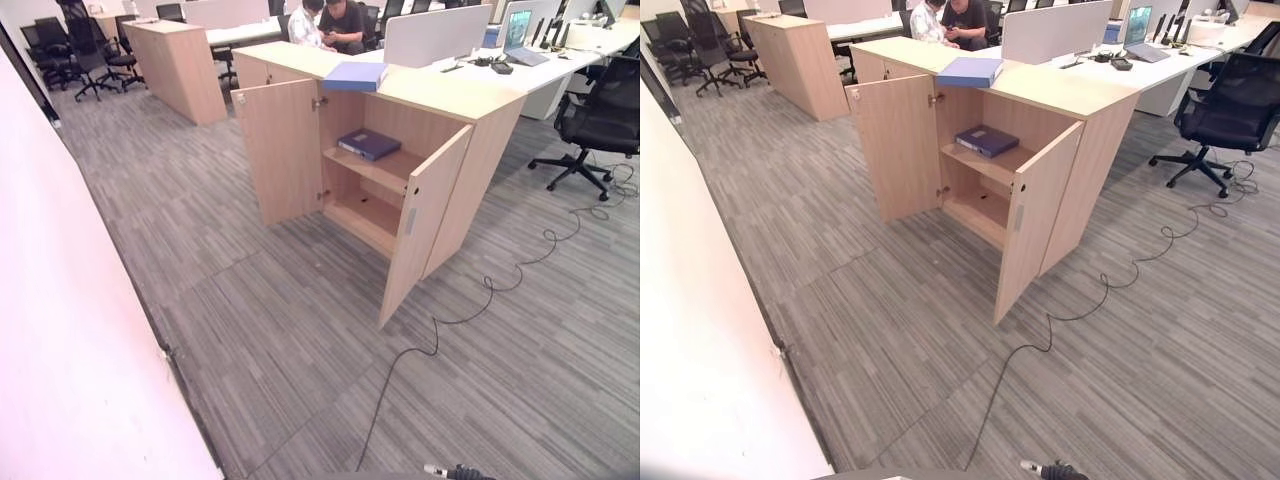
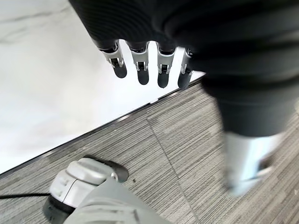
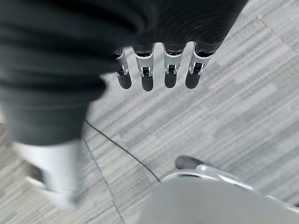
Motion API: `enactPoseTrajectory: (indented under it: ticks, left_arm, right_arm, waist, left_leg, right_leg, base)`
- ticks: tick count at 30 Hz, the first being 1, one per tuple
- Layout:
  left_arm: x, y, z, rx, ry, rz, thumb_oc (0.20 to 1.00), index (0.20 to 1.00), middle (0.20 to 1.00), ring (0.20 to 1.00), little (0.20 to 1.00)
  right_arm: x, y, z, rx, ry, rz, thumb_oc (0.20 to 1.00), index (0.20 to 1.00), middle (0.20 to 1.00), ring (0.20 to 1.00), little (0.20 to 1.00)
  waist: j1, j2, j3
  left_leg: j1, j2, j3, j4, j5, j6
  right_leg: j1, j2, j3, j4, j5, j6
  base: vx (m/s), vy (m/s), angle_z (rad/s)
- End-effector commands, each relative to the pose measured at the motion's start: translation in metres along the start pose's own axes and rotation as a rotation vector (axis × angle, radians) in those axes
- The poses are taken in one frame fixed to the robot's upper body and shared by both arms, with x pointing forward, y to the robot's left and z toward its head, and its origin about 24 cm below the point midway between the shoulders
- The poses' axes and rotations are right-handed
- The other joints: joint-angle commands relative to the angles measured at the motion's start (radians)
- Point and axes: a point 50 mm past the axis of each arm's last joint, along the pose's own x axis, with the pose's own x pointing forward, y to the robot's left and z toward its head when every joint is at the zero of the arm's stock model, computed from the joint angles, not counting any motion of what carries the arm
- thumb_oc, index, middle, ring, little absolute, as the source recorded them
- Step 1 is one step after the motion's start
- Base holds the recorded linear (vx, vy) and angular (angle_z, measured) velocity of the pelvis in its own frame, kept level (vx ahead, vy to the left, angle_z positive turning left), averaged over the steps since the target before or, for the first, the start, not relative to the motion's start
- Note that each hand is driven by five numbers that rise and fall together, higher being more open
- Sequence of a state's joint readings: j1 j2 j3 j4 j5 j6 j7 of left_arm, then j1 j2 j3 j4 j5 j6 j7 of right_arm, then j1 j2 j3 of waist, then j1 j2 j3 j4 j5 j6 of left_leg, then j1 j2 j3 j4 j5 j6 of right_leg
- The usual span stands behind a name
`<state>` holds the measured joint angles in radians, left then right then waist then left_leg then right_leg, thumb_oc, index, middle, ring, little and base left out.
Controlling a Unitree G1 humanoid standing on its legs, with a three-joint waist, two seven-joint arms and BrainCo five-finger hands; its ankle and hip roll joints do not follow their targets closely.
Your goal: Put the empty folder in the office cabinet
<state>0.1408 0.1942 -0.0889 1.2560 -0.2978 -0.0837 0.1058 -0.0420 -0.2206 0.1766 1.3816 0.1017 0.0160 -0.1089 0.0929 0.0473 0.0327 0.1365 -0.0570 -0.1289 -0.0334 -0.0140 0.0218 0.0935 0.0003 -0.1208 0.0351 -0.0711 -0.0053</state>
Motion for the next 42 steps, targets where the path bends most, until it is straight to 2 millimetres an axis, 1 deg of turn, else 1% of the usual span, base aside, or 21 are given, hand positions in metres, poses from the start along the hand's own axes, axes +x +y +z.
enactPoseTrajectory:
  ticks: [1, 5, 8, 13, 16, 28, 32, 34, 36, 38, 39, 40, 41, 42]
  left_arm:
    - [0.002, -0.013, 0.018, 0.027, -0.057, -0.024, 1.0, 1.0, 1.0, 1.0, 1.0]
    - [0.002, -0.015, 0.025, 0.083, -0.099, -0.008, 1.0, 1.0, 1.0, 1.0, 1.0]
    - [0.002, -0.015, 0.029, 0.082, -0.12, -0.008, 1.0, 1.0, 1.0, 1.0, 1.0]
    - [0.002, -0.016, 0.028, 0.027, -0.107, -0.052, 1.0, 1.0, 1.0, 1.0, 1.0]
    - [0.002, -0.015, 0.026, 0.024, -0.095, -0.062, 1.0, 1.0, 1.0, 1.0, 1.0]
    - [0.003, -0.012, 0.022, 0.11, -0.071, -0.041, 1.0, 1.0, 1.0, 1.0, 1.0]
    - [0.004, -0.01, 0.026, 0.132, -0.084, -0.032, 1.0, 1.0, 1.0, 1.0, 1.0]
    - [0.004, -0.01, 0.031, 0.126, -0.096, -0.026, 1.0, 1.0, 1.0, 1.0, 1.0]
    - [0.005, -0.009, 0.036, 0.114, -0.109, -0.016, 1.0, 1.0, 1.0, 1.0, 1.0]
    - [0.005, -0.01, 0.038, 0.109, -0.116, -0.009, 1.0, 1.0, 1.0, 1.0, 1.0]
    - [0.004, -0.012, 0.04, 0.109, -0.131, -0.013, 1.0, 1.0, 1.0, 1.0, 1.0]
    - [0.004, -0.013, 0.043, 0.107, -0.143, -0.012, 1.0, 1.0, 1.0, 1.0, 1.0]
    - [0.004, -0.013, 0.043, 0.107, -0.143, -0.012, 1.0, 1.0, 1.0, 1.0, 1.0]
    - [0.004, -0.013, 0.044, 0.103, -0.152, -0.012, 1.0, 1.0, 1.0, 1.0, 1.0]
  right_arm:
    - [0.0, -0.002, 0.003, 0.002, 0.015, -0.01, 1.0, 1.0, 1.0, 1.0, 1.0]
    - [0.0, -0.002, 0.001, 0.002, 0.026, -0.018, 1.0, 1.0, 1.0, 1.0, 1.0]
    - [0.0, -0.001, 0.001, 0.011, 0.024, -0.02, 1.0, 1.0, 1.0, 1.0, 1.0]
    - [0.0, -0.001, 0.0, -0.003, 0.021, -0.009, 1.0, 1.0, 1.0, 1.0, 1.0]
    - [0.0, -0.002, 0.0, -0.014, 0.021, -0.001, 1.0, 1.0, 1.0, 1.0, 1.0]
    - [0.001, -0.001, 0.004, -0.02, 0.009, 0.009, 1.0, 1.0, 1.0, 1.0, 1.0]
    - [0.001, -0.003, 0.009, -0.035, -0.006, 0.005, 1.0, 1.0, 1.0, 1.0, 1.0]
    - [0.001, -0.004, 0.014, -0.036, -0.019, -0.001, 1.0, 1.0, 1.0, 1.0, 1.0]
    - [0.001, -0.005, 0.018, -0.027, -0.029, -0.006, 1.0, 1.0, 1.0, 1.0, 1.0]
    - [0.001, -0.007, 0.018, -0.009, -0.026, -0.015, 1.0, 1.0, 1.0, 1.0, 1.0]
    - [0.001, -0.011, 0.018, -0.006, -0.024, -0.03, 1.0, 1.0, 1.0, 1.0, 1.0]
    - [0.002, -0.013, 0.02, -0.012, -0.026, -0.04, 1.0, 1.0, 1.0, 1.0, 1.0]
    - [0.002, -0.013, 0.02, -0.012, -0.026, -0.04, 1.0, 1.0, 1.0, 1.0, 1.0]
    - [0.002, -0.017, 0.022, -0.015, -0.027, -0.055, 1.0, 1.0, 1.0, 1.0, 1.0]
  waist:
    - [0.003, -0.035, 0.003]
    - [0.007, -0.038, 0.001]
    - [0.011, -0.043, 0.001]
    - [0.007, -0.046, 0.006]
    - [0.003, -0.047, 0.009]
    - [0.007, -0.049, 0.022]
    - [0.013, -0.057, 0.032]
    - [0.02, -0.065, 0.051]
    - [0.033, -0.076, 0.078]
    - [0.043, -0.086, 0.1]
    - [0.053, -0.08, 0.132]
    - [0.059, -0.078, 0.155]
    - [0.057, -0.076, 0.153]
    - [0.058, -0.068, 0.168]
  left_leg:
    - [0.01, -0.064, -0.111, -0.054, -0.019, 0.023]
    - [0.017, -0.061, -0.114, -0.054, -0.023, 0.022]
    - [0.022, -0.059, -0.117, -0.054, -0.025, 0.02]
    - [0.027, -0.057, -0.116, -0.054, -0.027, 0.018]
    - [0.027, -0.056, -0.116, -0.054, -0.027, 0.017]
    - [0.022, -0.053, -0.13, -0.054, -0.025, 0.012]
    - [0.017, -0.049, -0.136, -0.042, -0.029, 0.008]
    - [-0.026, -0.063, -0.134, 0.038, -0.056, 0.006]
    - [-0.083, -0.081, -0.126, 0.152, -0.096, -0.001]
    - [-0.134, -0.089, -0.104, 0.274, -0.138, -0.019]
    - [-0.213, -0.088, -0.071, 0.443, -0.14, -0.034]
    - [-0.277, -0.092, -0.061, 0.546, -0.102, -0.041]
    - [-0.284, -0.091, -0.062, 0.555, -0.105, -0.041]
    - [-0.379, -0.09, -0.036, 0.694, -0.021, -0.052]
  right_leg:
    - [0.025, -0.031, -0.015, -0.122, 0.084, 0.074]
    - [0.033, -0.03, -0.018, -0.122, 0.079, 0.075]
    - [0.039, -0.03, -0.021, -0.122, 0.075, 0.075]
    - [0.044, -0.026, -0.022, -0.122, 0.071, 0.073]
    - [0.044, -0.024, -0.021, -0.122, 0.071, 0.072]
    - [0.042, -0.018, -0.032, -0.122, 0.064, 0.065]
    - [0.044, -0.014, -0.036, -0.122, 0.059, 0.06]
    - [0.041, -0.019, -0.043, -0.122, 0.062, 0.057]
    - [0.04, -0.021, -0.055, -0.122, 0.065, 0.052]
    - [0.048, -0.017, -0.066, -0.122, 0.059, 0.047]
    - [0.064, -0.013, -0.084, -0.122, 0.045, 0.042]
    - [0.074, -0.015, -0.096, -0.122, 0.038, 0.037]
    - [0.071, -0.012, -0.098, -0.122, 0.038, 0.036]
    - [0.077, -0.008, -0.119, -0.122, 0.027, 0.027]
  base:
    - [0.0, 0.0, 0.0]
    - [0.0, -0.006, 0.02]
    - [0.01, -0.018, 0.03]
    - [0.0, 0.0, 0.0]
    - [0.0, 0.0, 0.0]
    - [0.0, -0.017, 0.01]
    - [0.02, -0.063, 0.07]
    - [-0.05, -0.08, 0.13]
    - [-0.06, -0.101, 0.17]
    - [-0.04, -0.12, 0.14]
    - [-0.05, -0.119, 0.21]
    - [-0.05, -0.075, 0.38]
    - [-0.01, -0.053, 0.24]
    - [0.04, -0.043, 0.26]
